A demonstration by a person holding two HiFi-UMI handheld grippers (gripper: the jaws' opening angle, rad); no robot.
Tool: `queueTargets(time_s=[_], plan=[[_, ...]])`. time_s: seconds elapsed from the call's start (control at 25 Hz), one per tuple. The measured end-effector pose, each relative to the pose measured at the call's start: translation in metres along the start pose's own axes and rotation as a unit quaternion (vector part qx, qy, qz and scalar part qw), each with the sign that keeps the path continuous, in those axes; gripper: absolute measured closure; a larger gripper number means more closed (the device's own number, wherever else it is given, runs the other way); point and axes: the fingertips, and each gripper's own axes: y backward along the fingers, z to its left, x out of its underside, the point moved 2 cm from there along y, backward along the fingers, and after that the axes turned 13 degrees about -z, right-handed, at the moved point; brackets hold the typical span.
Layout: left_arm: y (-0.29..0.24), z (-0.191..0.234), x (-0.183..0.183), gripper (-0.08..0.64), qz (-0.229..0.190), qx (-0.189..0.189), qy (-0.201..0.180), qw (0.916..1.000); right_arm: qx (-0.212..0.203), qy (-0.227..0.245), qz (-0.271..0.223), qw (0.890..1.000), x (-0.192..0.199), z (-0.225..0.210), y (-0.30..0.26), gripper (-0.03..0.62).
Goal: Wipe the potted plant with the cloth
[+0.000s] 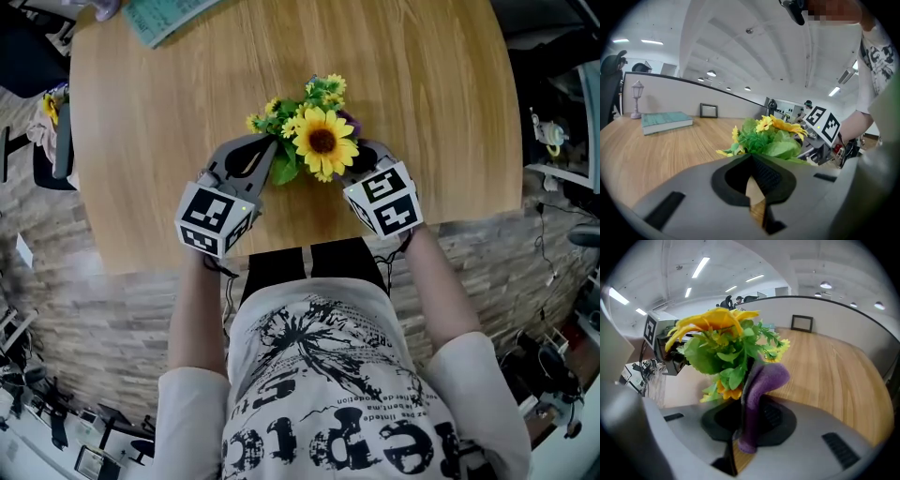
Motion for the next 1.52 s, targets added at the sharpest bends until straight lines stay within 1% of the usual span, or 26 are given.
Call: queueTargets(time_s=[0.16,0.32,0.44,0.6,0.76,0.84,0.96,1.16,1.32,1.52], plan=[[0.0,0.001,0.0,0.557,-0.003,0.011,-0.012,0.9999,0.016,-0.024,-0.001,1.0,0.005,0.009,0.005,0.522],[-0.001,0.001,0.001,0.558,-0.008,0.024,-0.016,0.9995,0.03,-0.032,-0.003,0.999,0.012,0.019,0.008,0.52],[-0.002,0.002,0.0,0.558,-0.011,0.033,-0.02,0.9992,0.035,-0.043,-0.003,0.998,0.015,0.025,0.01,0.52],[-0.001,0.001,0.0,0.557,-0.016,0.042,-0.023,0.9987,0.034,-0.071,-0.006,0.997,0.019,0.04,0.012,0.52],[-0.001,0.001,0.0,0.558,-0.023,0.056,-0.013,0.9981,0.024,-0.1,-0.013,0.995,0.023,0.063,0.011,0.518],[-0.001,0.002,0.0,0.557,-0.024,0.065,-0.005,0.9976,0.018,-0.099,-0.013,0.995,0.024,0.075,0.007,0.518],[0.0,0.002,0.0,0.557,-0.024,0.077,-0.005,0.9967,0.013,-0.091,-0.012,0.996,0.021,0.086,0.0,0.517],[-0.001,0.0,0.0,0.557,-0.026,0.088,-0.011,0.9957,-0.038,-0.114,-0.023,0.992,0.011,0.107,-0.014,0.517],[-0.001,0.0,0.001,0.557,-0.023,0.092,-0.014,0.9954,-0.042,-0.099,-0.019,0.994,0.005,0.117,-0.024,0.514],[0.0,0.0,0.001,0.557,-0.026,0.09,-0.016,0.9955,-0.064,-0.087,-0.019,0.994,-0.002,0.129,-0.035,0.514]])
